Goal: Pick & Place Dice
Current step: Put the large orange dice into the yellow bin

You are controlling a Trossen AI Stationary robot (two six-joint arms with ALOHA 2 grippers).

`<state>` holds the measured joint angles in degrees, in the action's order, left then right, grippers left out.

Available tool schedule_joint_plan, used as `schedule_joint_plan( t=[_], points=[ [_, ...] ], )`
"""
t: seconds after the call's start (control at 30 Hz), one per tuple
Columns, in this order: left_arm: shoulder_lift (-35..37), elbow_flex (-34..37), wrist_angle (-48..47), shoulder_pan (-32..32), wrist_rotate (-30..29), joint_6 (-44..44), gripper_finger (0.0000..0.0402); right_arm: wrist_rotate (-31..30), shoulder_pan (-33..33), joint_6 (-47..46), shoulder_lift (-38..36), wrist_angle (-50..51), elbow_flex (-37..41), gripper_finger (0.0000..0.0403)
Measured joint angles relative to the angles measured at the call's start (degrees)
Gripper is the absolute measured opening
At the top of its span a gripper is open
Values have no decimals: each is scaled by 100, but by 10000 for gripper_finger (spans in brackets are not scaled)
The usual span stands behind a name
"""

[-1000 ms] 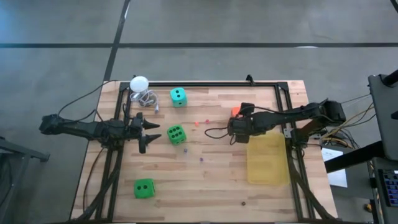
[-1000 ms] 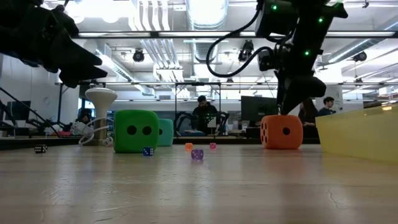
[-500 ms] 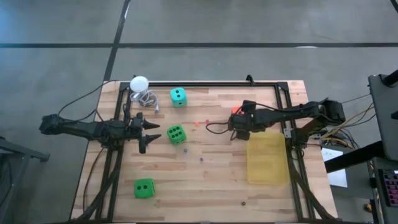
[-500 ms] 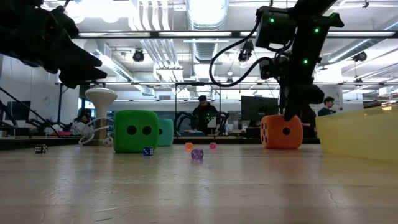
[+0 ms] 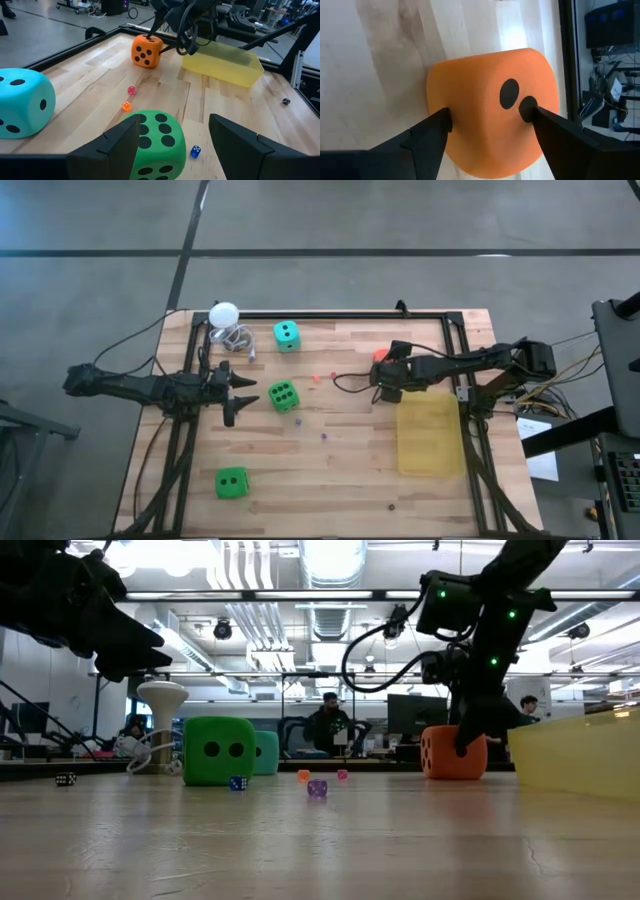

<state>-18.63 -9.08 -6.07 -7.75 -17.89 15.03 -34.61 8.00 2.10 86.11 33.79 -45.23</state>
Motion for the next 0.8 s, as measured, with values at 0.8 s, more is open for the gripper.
schedule_joint_plan(
  t=[0.8],
  points=[
    [1, 0, 13, 2, -2, 3, 242, 290, 32, -159, 13, -65, 34, 112]
  ],
)
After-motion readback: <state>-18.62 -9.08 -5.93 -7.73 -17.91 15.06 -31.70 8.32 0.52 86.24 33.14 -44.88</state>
